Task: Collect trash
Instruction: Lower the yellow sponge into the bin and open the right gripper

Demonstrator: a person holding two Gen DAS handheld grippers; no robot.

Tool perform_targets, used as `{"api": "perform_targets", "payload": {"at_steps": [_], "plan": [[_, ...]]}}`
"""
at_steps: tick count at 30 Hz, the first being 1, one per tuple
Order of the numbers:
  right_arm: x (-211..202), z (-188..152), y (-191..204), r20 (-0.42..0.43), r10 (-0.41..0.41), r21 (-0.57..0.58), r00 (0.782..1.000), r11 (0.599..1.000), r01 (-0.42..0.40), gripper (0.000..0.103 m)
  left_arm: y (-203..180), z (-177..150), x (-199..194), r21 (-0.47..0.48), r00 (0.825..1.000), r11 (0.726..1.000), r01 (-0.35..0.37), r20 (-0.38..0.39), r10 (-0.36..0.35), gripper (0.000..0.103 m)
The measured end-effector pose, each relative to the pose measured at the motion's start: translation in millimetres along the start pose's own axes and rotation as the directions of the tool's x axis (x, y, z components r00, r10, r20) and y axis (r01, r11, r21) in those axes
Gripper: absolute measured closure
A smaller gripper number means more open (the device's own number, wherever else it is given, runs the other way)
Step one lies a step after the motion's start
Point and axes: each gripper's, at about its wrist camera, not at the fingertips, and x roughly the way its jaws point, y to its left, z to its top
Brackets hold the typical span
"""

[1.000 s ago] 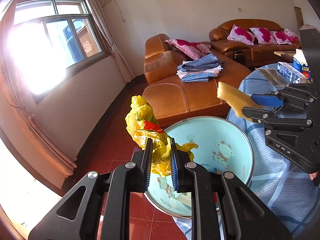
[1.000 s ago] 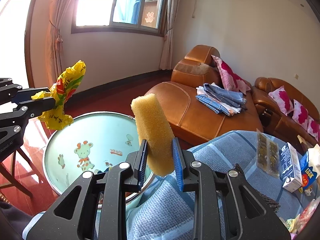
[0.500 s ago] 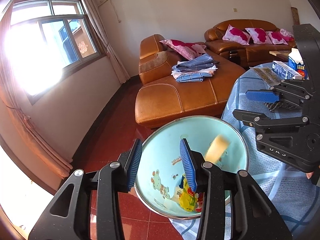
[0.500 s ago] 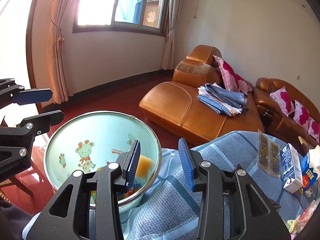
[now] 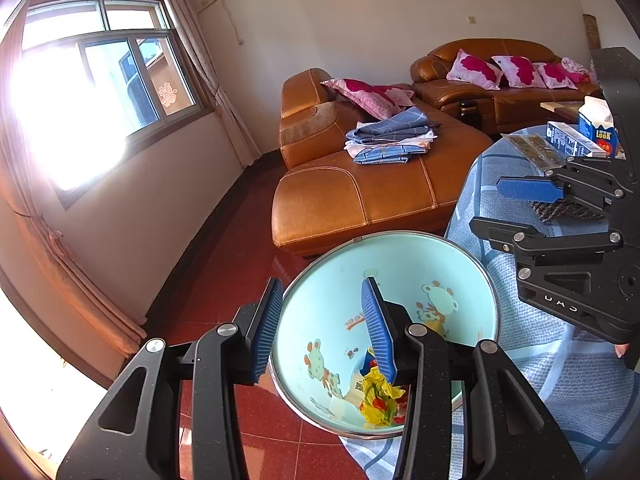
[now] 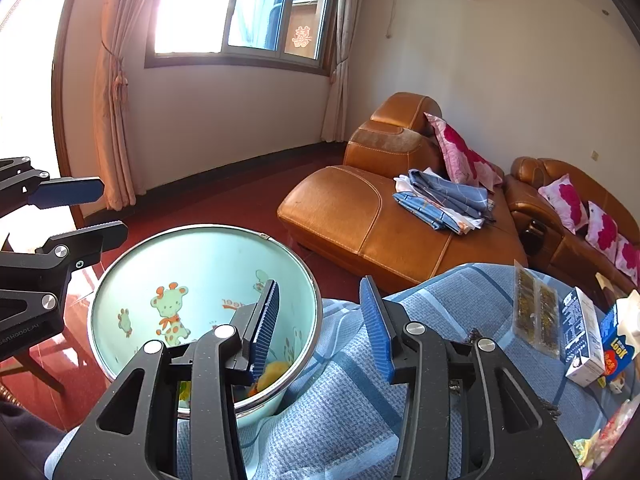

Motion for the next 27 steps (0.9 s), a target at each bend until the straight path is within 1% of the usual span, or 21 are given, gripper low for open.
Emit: {"api": "perform_targets", "payload": {"at_steps": [27], "plan": [[-1.8, 1.2, -1.4, 0.007, -0.005, 0.0, 1.0, 1.0, 0.005, 0.06, 1.3, -1.3, -0.3, -0.001, 1.0, 1.0, -0.002, 0.001, 0.002, 0.06]]}}
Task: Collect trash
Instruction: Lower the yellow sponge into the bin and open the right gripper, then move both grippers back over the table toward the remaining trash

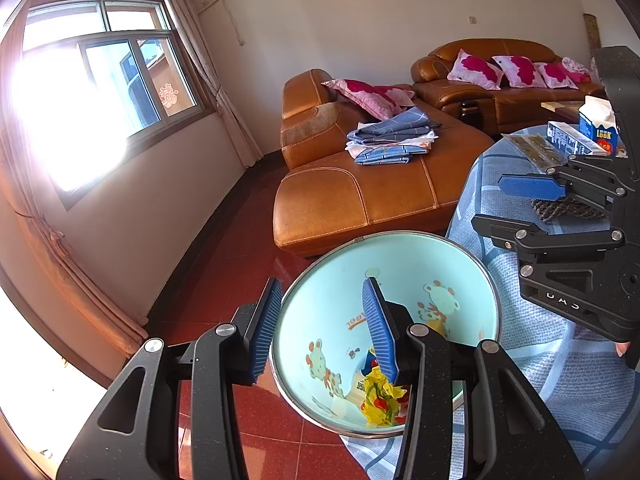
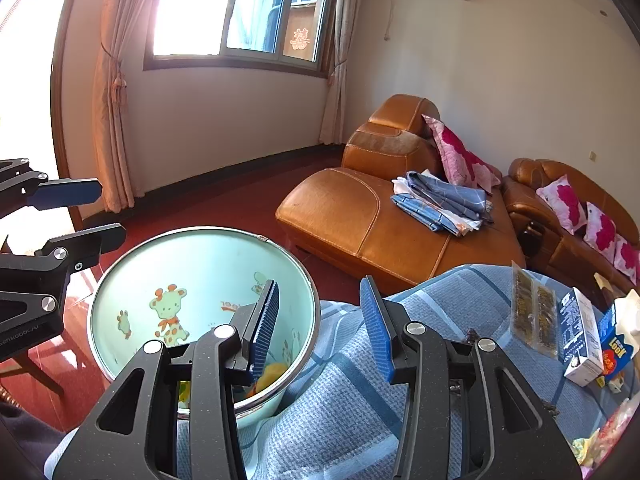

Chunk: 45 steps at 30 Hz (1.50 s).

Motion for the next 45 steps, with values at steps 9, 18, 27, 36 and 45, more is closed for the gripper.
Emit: {"api": "perform_targets", "payload": {"at_steps": [9, 18, 27, 36, 45], "plan": [[-11, 2, -2, 0.046, -0.045, 0.022, 0.998, 0.999, 0.044, 0.038, 0, 3, -10, 0.001, 1.0, 1.0, 0.003, 0.022, -0.003, 0.042], [-29, 0, -14, 0.08, -0.134, 0.094, 0.988, 0.988, 0.126, 0.028, -2, 9, -24, 0.003, 0.998, 1.0, 0.011, 0.055, -0.011, 0.036], [-71, -21, -19, 0.04, -0.216, 0.13, 0.976, 0.969, 0.209, 0.028, -19, 10, -37, 0.009, 0.994, 0.997, 0.073, 0.085, -0.073, 0.035], [-159, -71, -47, -0.019, -0.373, 0.237, 0.928, 0.9, 0.367, 0.027, -82, 9, -57, 0.089, 0.962, 0.965, 0.246, 0.096, -0.254, 0.035], [-205, -140, -94, -0.171, -0.507, 0.381, 0.845, 0.757, 0.532, 0.026, -153, 11, -71, 0.195, 0.912, 0.908, 0.371, 0.109, -0.396, 0.035]]}}
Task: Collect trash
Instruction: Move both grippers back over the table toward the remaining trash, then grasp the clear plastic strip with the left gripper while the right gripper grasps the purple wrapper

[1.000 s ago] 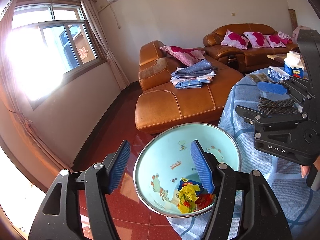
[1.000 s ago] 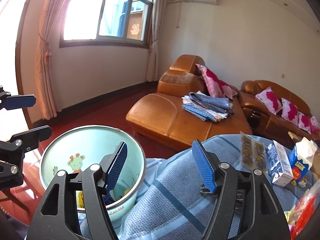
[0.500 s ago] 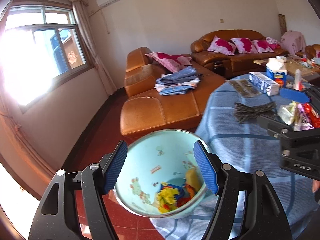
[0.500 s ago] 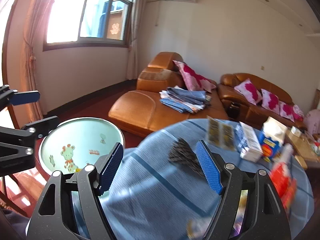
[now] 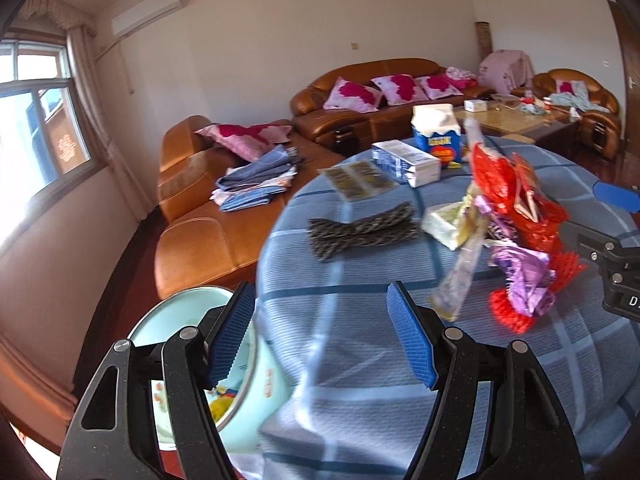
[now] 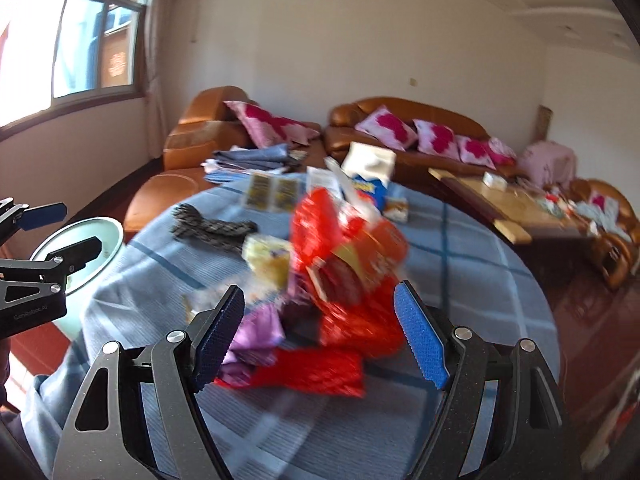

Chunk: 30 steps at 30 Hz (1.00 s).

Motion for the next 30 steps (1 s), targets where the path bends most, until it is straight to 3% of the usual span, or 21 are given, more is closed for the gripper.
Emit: {"api": "perform_targets", "payload": {"at_steps": [8, 13, 16, 20, 22, 30], "plan": [[9, -16, -18, -0.021, -0.032, 0.047, 0.999, 0.998, 0.033, 0.026, -49, 8, 27, 0.071, 0.995, 0.992, 0.101, -0.009, -0.101, 0.035], [10, -21, -28, -0.023, -0.042, 0.073, 0.999, 0.996, 0.044, 0.026, -64, 7, 48, 0.087, 0.988, 0.985, 0.151, -0.052, -0.147, 0.037], [13, -22, -29, -0.03, -0.043, 0.083, 0.999, 0.996, 0.046, 0.024, -70, 4, 60, 0.087, 0.976, 0.975, 0.202, -0.098, -0.194, 0.054], [15, -25, -28, -0.04, -0.039, 0.086, 0.998, 0.995, 0.043, 0.024, -75, 0, 66, 0.096, 0.961, 0.961, 0.259, -0.124, -0.246, 0.09], [15, -25, -28, -0.04, -0.04, 0.089, 0.998, 0.995, 0.043, 0.024, -74, 0, 62, 0.098, 0.958, 0.956, 0.276, -0.114, -0.264, 0.098], [-1, -12, -18, 0.014, -0.017, 0.108, 1.0, 0.994, 0.015, 0.024, -52, 2, 27, 0.049, 0.956, 0.955, 0.291, -0.051, -0.289, 0.101]]}}
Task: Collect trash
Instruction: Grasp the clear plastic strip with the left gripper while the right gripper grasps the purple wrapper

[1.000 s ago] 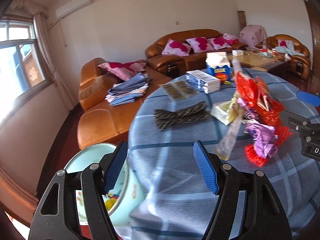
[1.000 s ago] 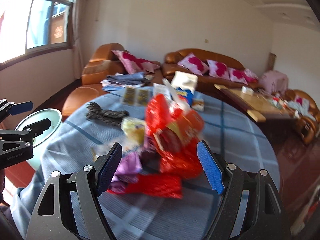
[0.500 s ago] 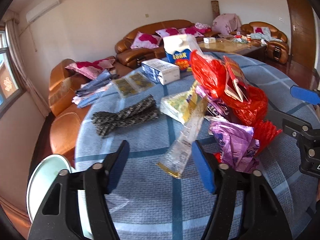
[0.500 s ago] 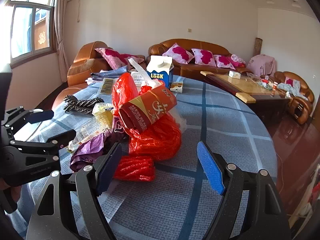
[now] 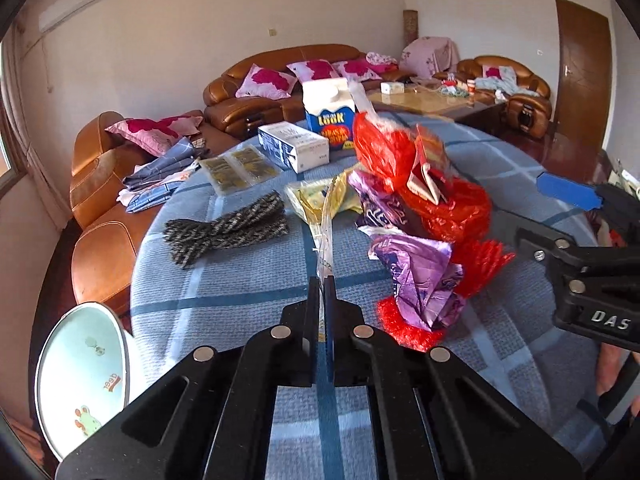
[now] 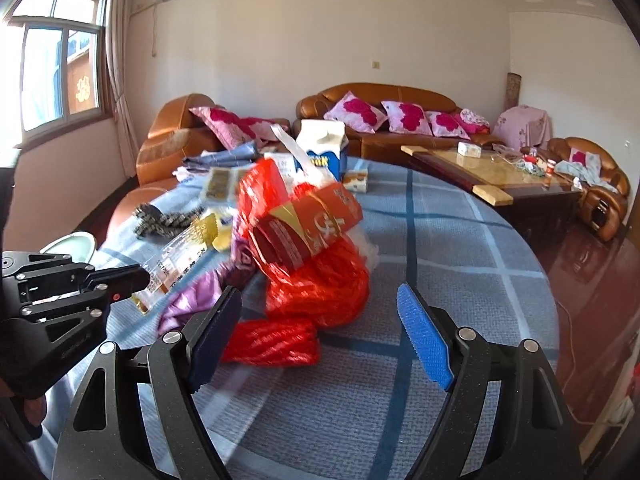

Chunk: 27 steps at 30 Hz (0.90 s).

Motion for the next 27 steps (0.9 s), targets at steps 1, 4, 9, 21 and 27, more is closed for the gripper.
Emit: {"api": "perform_targets", "payload": {"at_steps": [1, 4, 9, 21, 27], "plan": [[0, 2, 4, -0.001, 0.014, -0.001, 1.0, 1.0, -0.014, 0.024, 2, -1, -5, -0.004, 1.0, 1.0, -0.009, 0.011, 0.009, 0.101], [4, 5, 20, -0.018, 0.067, -0.013, 0.998, 0.998, -0.067, 0.024, 7, -5, -21, -0.017, 0.997, 0.998, -0.057, 0.042, 0.058, 0.101], [21, 11, 48, -0.077, 0.136, -0.019, 0.988, 0.99, -0.138, 0.024, 20, -11, -32, -0.05, 0.991, 0.992, -0.12, 0.056, 0.123, 0.101], [36, -2, 65, -0.206, 0.229, -0.021, 0.951, 0.971, -0.238, 0.077, 40, -16, -45, -0.105, 0.989, 0.987, -0.124, 0.063, 0.131, 0.101], [5, 8, 76, -0.097, 0.266, -0.09, 0.959, 0.957, -0.274, 0.079, 50, -15, -61, -0.134, 0.984, 0.982, -0.136, 0.097, 0.149, 0.101]]}}
